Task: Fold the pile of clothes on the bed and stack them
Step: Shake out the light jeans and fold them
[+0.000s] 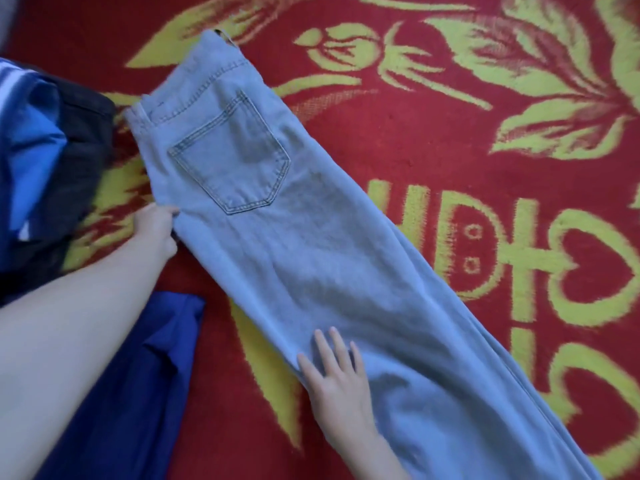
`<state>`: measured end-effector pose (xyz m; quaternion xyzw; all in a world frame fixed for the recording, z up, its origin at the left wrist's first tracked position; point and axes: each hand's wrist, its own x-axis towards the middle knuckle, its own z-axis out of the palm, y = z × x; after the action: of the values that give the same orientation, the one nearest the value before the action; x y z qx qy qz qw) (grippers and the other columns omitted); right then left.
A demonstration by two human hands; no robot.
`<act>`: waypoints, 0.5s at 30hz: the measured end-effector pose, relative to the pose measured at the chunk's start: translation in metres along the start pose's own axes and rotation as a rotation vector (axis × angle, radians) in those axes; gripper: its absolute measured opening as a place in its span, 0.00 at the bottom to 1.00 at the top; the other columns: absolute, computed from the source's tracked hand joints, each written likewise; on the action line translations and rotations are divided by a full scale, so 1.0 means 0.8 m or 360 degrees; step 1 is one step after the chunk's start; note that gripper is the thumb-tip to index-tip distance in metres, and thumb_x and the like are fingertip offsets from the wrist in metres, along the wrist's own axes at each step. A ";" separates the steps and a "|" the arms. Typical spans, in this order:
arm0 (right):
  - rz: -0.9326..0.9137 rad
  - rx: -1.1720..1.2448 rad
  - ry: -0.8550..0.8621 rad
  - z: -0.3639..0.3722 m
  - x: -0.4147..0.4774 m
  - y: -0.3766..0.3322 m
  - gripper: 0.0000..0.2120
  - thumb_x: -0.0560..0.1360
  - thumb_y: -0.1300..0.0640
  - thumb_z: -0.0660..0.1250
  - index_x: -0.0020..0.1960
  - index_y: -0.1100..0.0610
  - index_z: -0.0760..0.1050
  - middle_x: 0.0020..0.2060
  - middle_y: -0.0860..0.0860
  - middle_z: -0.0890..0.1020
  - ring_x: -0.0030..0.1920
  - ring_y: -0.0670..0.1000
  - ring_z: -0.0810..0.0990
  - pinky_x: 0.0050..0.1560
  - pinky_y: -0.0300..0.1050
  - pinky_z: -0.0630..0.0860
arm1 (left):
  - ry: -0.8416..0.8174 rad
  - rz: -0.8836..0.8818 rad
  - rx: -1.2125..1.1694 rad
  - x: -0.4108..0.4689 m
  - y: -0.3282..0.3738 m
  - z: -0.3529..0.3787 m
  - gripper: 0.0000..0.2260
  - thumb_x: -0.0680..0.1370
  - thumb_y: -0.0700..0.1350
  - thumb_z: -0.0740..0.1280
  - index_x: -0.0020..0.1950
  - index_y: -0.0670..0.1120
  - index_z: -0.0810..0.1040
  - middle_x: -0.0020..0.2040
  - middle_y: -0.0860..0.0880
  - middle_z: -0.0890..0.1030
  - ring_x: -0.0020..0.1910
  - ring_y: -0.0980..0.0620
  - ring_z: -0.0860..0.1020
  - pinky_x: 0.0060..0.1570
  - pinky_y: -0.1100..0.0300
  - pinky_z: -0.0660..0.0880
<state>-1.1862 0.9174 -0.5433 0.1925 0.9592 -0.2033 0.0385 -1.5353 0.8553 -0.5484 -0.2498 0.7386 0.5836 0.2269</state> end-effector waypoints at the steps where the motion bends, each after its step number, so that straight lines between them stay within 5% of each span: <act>1: 0.0020 -0.0026 -0.0057 0.001 -0.001 0.000 0.15 0.68 0.54 0.56 0.43 0.48 0.81 0.53 0.56 0.82 0.57 0.57 0.79 0.56 0.53 0.65 | -0.0063 -0.0024 -0.0073 0.006 0.003 0.000 0.09 0.74 0.32 0.61 0.43 0.45 0.74 0.31 0.53 0.82 0.31 0.56 0.80 0.32 0.62 0.77; 4: 0.0061 0.0007 -0.0138 -0.007 0.003 0.000 0.16 0.67 0.55 0.55 0.44 0.46 0.80 0.51 0.55 0.83 0.50 0.56 0.83 0.53 0.52 0.70 | -0.0275 -0.0069 -0.0173 0.036 0.025 -0.003 0.13 0.78 0.42 0.61 0.62 0.45 0.73 0.52 0.46 0.81 0.48 0.50 0.81 0.40 0.57 0.80; 8: 0.0008 0.0130 0.0014 -0.019 0.008 0.001 0.08 0.78 0.51 0.53 0.54 0.46 0.69 0.52 0.55 0.82 0.51 0.56 0.82 0.51 0.46 0.65 | -0.0244 0.0179 0.0070 0.031 0.061 0.008 0.11 0.79 0.36 0.58 0.58 0.47 0.72 0.41 0.54 0.81 0.36 0.57 0.80 0.36 0.60 0.78; 10: 0.0034 0.0108 0.0072 -0.028 0.002 0.009 0.16 0.81 0.44 0.45 0.59 0.47 0.68 0.56 0.57 0.80 0.58 0.56 0.77 0.55 0.48 0.65 | -0.0166 0.0329 0.0418 0.014 0.058 0.015 0.16 0.78 0.36 0.58 0.65 0.47 0.69 0.43 0.55 0.77 0.39 0.56 0.78 0.39 0.59 0.75; 12: 0.0200 0.0132 0.0284 -0.046 -0.007 0.039 0.20 0.81 0.43 0.46 0.63 0.51 0.69 0.59 0.60 0.78 0.62 0.57 0.71 0.58 0.50 0.64 | -0.0073 0.0501 0.0890 -0.006 0.038 0.016 0.20 0.78 0.40 0.60 0.70 0.43 0.64 0.56 0.47 0.74 0.55 0.44 0.75 0.54 0.54 0.72; 15: 0.0910 0.0191 0.0504 -0.077 -0.040 0.120 0.23 0.75 0.49 0.56 0.64 0.61 0.72 0.59 0.66 0.76 0.61 0.64 0.72 0.60 0.54 0.65 | 0.0098 0.0713 0.1799 -0.065 -0.001 0.019 0.26 0.76 0.46 0.63 0.72 0.44 0.61 0.73 0.36 0.57 0.70 0.36 0.58 0.68 0.48 0.58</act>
<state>-1.1194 1.0120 -0.5176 0.4850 0.8468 -0.2080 -0.0669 -1.4939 0.8752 -0.5199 0.0541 0.9749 0.1271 0.1745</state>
